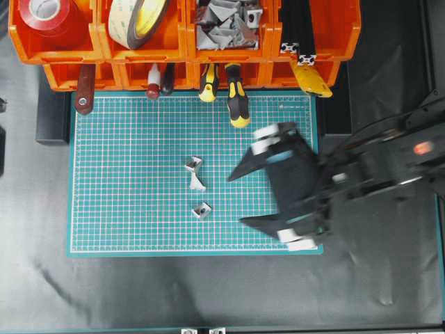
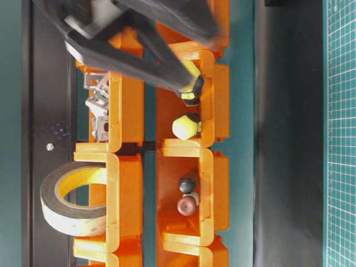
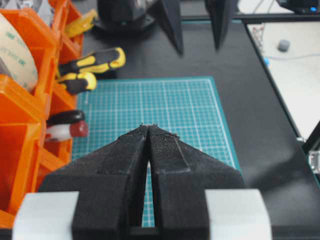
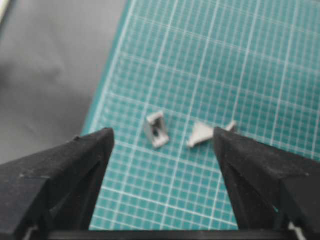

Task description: Pick corner brachets from container rack with right arm.

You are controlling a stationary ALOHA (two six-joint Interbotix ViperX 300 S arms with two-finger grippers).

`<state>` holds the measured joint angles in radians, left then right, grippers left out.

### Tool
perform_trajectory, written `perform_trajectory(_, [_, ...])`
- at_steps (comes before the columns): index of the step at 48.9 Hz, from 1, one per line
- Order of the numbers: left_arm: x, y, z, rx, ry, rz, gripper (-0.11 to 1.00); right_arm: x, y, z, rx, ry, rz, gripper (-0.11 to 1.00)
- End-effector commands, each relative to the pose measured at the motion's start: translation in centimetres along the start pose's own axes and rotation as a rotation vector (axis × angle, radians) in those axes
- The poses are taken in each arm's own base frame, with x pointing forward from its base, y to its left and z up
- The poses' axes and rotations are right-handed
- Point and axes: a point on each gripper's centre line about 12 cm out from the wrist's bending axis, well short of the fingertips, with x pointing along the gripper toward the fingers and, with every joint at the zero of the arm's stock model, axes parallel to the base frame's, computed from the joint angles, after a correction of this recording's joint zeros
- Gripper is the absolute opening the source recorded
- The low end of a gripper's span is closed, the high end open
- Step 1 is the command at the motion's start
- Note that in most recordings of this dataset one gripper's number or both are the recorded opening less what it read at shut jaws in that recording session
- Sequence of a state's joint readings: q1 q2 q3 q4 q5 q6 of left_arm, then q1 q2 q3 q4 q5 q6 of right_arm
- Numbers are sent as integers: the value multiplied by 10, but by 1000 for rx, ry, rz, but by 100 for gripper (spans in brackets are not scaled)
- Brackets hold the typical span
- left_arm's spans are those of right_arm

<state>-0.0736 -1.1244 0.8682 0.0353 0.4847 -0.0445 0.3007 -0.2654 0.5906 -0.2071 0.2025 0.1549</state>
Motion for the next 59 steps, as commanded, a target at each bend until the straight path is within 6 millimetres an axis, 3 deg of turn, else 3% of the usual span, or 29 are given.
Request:
perform_trajectory(1, [1,0,3,3,-9,-2,1,-33,0,11,14,-146,14,76])
perform_trajectory(12, [-2,-1,3,23,-20,-6,1,-90,-4,4,29,-386,23,73])
perform_trajectory(21, [-10,-1,4,22,-48,-8,1,-131,-12,-10,44,-437,-5,69])
perform_trajectory(32, [-15,-2,3,19,-64,-14,1,-166,-18,-32,82,-461,-30,68])
perform_trajectory(43, [-14,-2,4,22,-84,-17,1,-184,-19,-47,119,-489,-30,68])
perform_trajectory(59, [-14,-5,11,24,-147,-34,1,-197,-24,-48,131,-528,-54,68])
